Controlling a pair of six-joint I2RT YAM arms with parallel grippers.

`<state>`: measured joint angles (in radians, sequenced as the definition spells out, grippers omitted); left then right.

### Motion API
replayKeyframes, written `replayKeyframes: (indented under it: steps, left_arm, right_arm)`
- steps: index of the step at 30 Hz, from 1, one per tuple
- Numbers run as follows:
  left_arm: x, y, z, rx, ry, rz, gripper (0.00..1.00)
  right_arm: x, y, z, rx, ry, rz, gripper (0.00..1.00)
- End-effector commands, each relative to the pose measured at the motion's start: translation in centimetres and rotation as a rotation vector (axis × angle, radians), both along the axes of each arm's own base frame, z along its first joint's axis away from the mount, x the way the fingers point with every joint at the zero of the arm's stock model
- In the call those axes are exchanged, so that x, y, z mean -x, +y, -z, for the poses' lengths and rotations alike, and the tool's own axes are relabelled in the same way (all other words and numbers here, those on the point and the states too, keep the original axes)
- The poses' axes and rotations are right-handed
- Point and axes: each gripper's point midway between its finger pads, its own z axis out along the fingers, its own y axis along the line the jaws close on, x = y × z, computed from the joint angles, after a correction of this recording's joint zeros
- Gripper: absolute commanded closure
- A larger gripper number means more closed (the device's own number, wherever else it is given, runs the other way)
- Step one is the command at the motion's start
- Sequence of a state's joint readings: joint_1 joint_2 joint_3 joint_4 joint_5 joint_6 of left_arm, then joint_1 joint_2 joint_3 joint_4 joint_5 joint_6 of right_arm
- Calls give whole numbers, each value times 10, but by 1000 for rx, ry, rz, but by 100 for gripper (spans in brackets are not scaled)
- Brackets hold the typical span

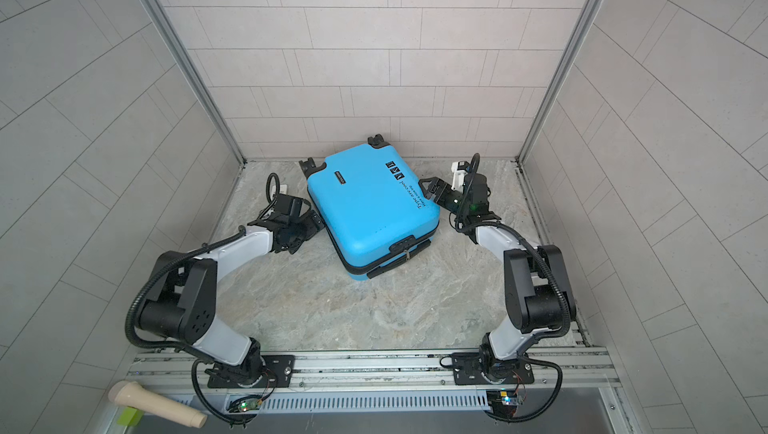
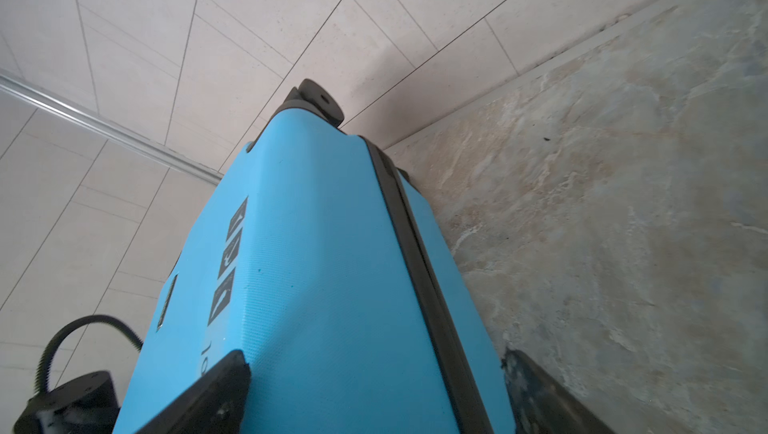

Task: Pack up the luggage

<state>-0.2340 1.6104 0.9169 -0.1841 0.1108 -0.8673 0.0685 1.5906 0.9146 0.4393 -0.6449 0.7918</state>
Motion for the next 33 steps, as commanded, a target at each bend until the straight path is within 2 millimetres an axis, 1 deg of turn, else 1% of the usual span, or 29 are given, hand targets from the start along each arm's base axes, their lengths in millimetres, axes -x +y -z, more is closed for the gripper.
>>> replayKeyframes:
  steps: [1, 3, 6, 9, 11, 14, 17, 19, 20, 22, 24, 26, 27, 28, 30, 33]
  left_arm:
    - [-24, -23, -18, 36, -77, 94, 7]
    - [-29, -26, -15, 28, -70, 116, 7]
    - [-40, -32, -12, 25, -61, 151, 7]
    - [-49, -42, -11, 42, -59, 184, 7]
    - [-55, -51, -13, 43, -66, 209, 8]
    - [-63, -69, -18, 49, -78, 252, 8]
    - [-70, -89, -15, 64, -71, 291, 8]
    - [-74, -98, -12, 62, -67, 304, 8]
    - [-75, -102, -12, 65, -68, 312, 8]
    - [-77, -105, -13, 62, -73, 315, 8]
    - [-76, -101, -21, 49, -90, 302, 8]
    - [-72, -93, -33, 32, -116, 284, 8]
    - [-68, -88, -42, 20, -133, 273, 8]
    - [-64, -83, -49, 12, -147, 263, 8]
    - [-52, -74, -67, -3, -180, 245, 8]
    - [-25, -60, -85, -1, -216, 218, 8]
  right_arm:
    - [38, 37, 2, -19, 17, -175, 3]
    - [57, 49, 7, 10, 30, -224, 3]
    - [84, 64, 7, 34, 31, -276, 3]
    - [107, 69, 9, 72, 39, -283, 3]
    - [118, 65, 10, 93, 42, -263, 2]
    - [132, 58, 10, 111, 48, -240, 3]
    - [144, 49, 12, 146, 54, -209, 2]
    - [148, 43, 10, 169, 51, -186, 3]
    - [155, 39, 23, 185, 78, -182, 3]
    - [159, 33, 26, 214, 89, -165, 3]
    - [160, 27, 28, 257, 102, -143, 3]
    - [162, 18, 32, 297, 122, -117, 2]
    - [158, 15, 21, 310, 103, -97, 2]
    - [158, 11, 19, 322, 101, -80, 2]
    - [157, 3, 13, 348, 89, -40, 2]
    - [157, -6, 1, 365, 50, 10, 2]
